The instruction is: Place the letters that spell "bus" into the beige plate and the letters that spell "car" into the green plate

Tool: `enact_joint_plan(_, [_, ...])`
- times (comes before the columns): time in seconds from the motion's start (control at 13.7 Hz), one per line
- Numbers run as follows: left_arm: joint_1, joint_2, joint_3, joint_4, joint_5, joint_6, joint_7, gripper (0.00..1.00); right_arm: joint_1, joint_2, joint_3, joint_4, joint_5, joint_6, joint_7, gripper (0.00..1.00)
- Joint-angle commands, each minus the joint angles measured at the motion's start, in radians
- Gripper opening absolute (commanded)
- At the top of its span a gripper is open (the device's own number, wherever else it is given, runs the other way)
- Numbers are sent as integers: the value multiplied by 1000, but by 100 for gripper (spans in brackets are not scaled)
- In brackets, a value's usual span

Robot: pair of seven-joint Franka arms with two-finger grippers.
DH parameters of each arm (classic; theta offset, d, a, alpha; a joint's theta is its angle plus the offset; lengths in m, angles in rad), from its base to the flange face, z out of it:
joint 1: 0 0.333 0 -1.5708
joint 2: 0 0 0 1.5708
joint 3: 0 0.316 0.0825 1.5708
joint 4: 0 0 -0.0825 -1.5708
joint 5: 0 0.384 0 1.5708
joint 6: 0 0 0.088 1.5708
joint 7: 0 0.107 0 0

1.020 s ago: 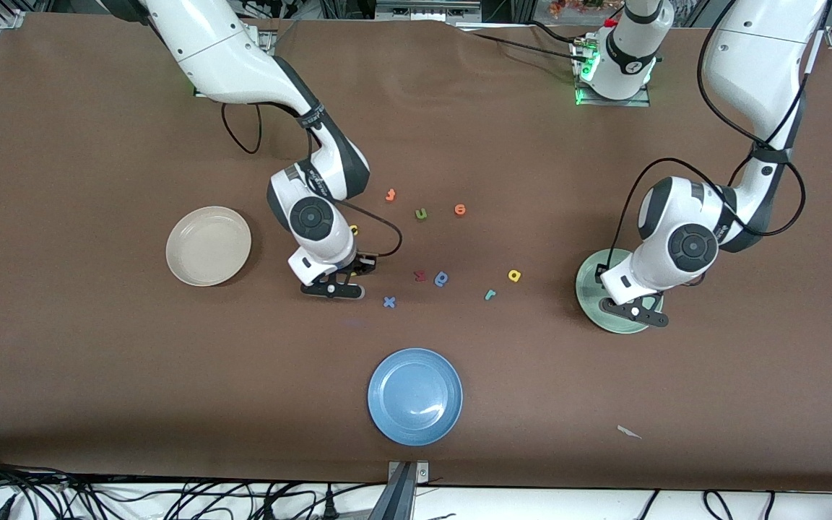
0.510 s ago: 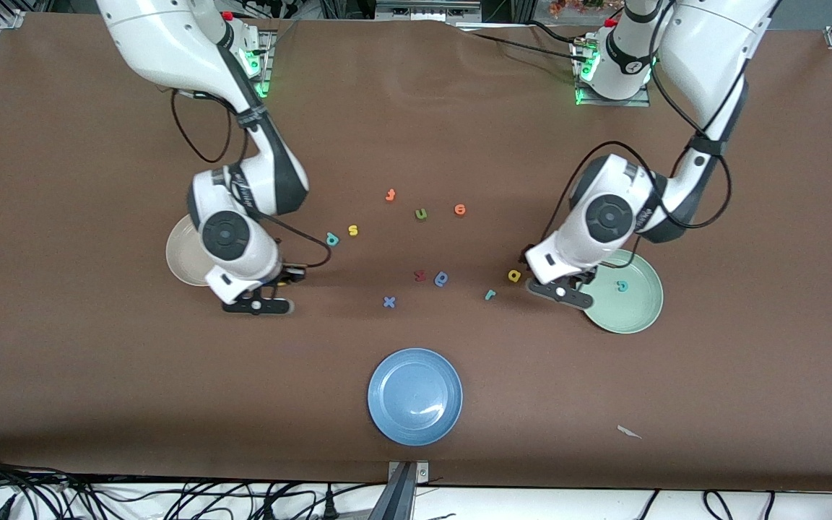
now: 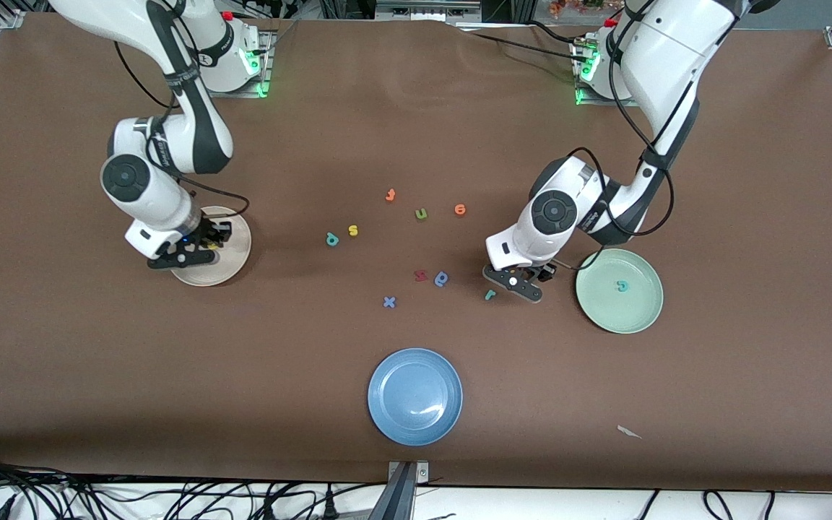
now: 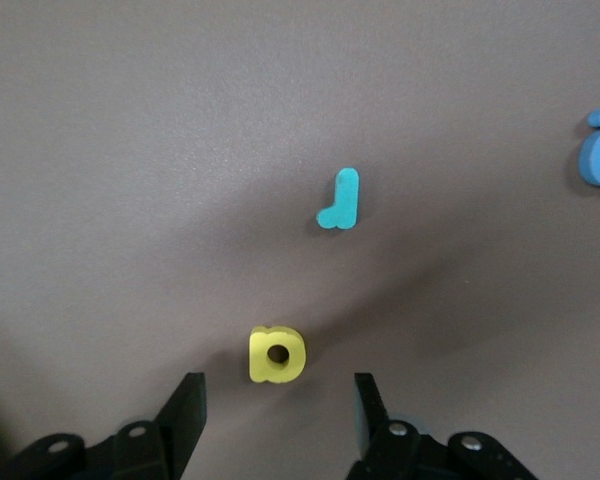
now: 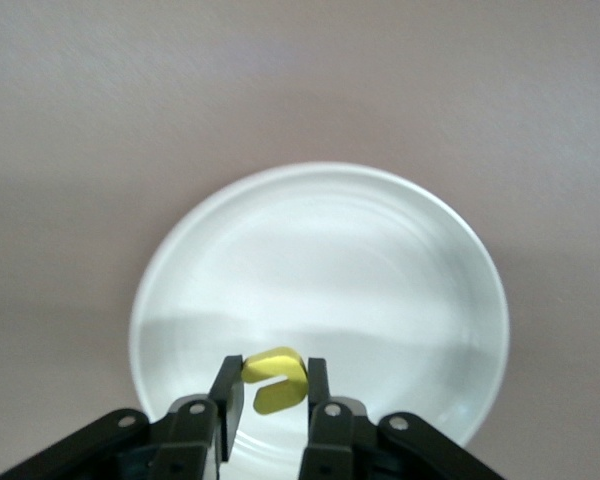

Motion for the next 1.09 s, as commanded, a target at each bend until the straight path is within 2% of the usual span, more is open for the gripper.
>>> enact_joint_plan(0.0, [2,17,-1,29,32,4,26,67,9,-27,-11,-64,31,64,-28,93])
enact_joint_plan(0.07, [3,26,-1,29,32,33,31,67,9,-30,-10,-57,58,56,-28,100])
enact_joint_plan(0.29, [6,40,1,28,47,56,35,64,19,-29,5,15,72,-38,-2,100])
enact_joint_plan(0.36, [8,45,1,28,75,56,35,58,23,-26,36,43,80,-58,62,100])
enact_joint_plan(0.58, [8,55,0,23,83,57,34,57,27,42,159,104,88,-10,326,100])
enact_joint_plan(0.66, [6,55,1,23,84,56,34,46,32,65,201,120,88,15,415,100])
enact_joint_plan(0.73, [6,55,0,24,83,56,34,19,33,94,216,136,88,35,460,100])
enact_joint_plan(0.8, [5,54,-1,25,83,56,34,0,39,114,225,143,88,53,477,100])
enact_joint_plan(1.02, [19,30,-1,29,83,41,29,0,67,174,251,176,89,107,609,100])
